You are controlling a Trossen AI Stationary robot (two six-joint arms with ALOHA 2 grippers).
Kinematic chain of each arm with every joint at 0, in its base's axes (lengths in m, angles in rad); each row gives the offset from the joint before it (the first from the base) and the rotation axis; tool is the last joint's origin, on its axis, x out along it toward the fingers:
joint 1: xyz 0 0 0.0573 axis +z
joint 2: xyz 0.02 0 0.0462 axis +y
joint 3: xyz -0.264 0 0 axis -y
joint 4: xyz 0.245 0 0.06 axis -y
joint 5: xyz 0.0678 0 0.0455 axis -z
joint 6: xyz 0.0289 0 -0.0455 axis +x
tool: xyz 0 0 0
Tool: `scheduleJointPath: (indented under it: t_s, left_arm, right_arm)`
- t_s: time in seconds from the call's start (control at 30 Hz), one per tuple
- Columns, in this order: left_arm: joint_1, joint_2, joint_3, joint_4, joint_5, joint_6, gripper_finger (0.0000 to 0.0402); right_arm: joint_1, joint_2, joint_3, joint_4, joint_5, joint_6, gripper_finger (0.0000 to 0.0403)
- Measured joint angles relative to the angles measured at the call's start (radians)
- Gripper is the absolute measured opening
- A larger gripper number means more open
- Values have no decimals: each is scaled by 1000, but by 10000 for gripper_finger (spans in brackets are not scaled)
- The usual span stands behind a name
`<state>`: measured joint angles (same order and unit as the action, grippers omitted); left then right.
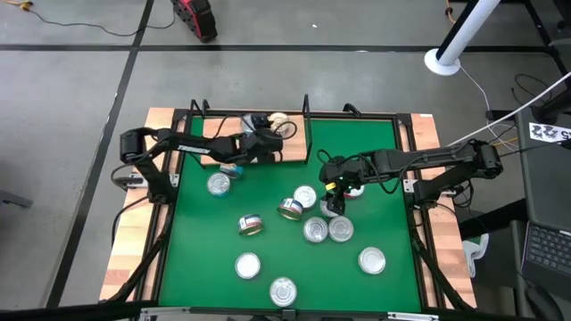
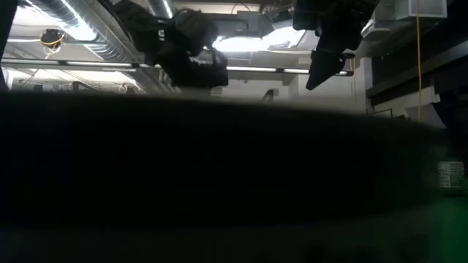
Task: Stack canned seafood by type on shelf
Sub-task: Stack the blue pink tuna can on top of the other blue pink tuna can on the shelf
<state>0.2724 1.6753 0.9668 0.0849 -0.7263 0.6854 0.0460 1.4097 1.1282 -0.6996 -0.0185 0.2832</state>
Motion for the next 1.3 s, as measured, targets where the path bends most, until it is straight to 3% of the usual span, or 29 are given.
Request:
scheduleJointPath:
  t_s: [0.27,0.57,0.77,0.97,1.3]
  left_arm:
    - [-92,-133,0,-118,47,-163,244]
    - [-221,-210,0,-203,476,-511,244]
    - [-286,-205,0,-210,636,-532,244]
    - [-317,-172,-1,-199,727,-531,244]
    - [-317,-46,-1,-117,773,-530,244]
  right_arm:
    - [0,1,0,30,0,5,262]
    - [0,2,0,55,0,8,262]
    - [0,2,0,53,0,8,262]
    - [0,2,0,54,0,8,262]
    - [0,2,0,52,0,8,262]
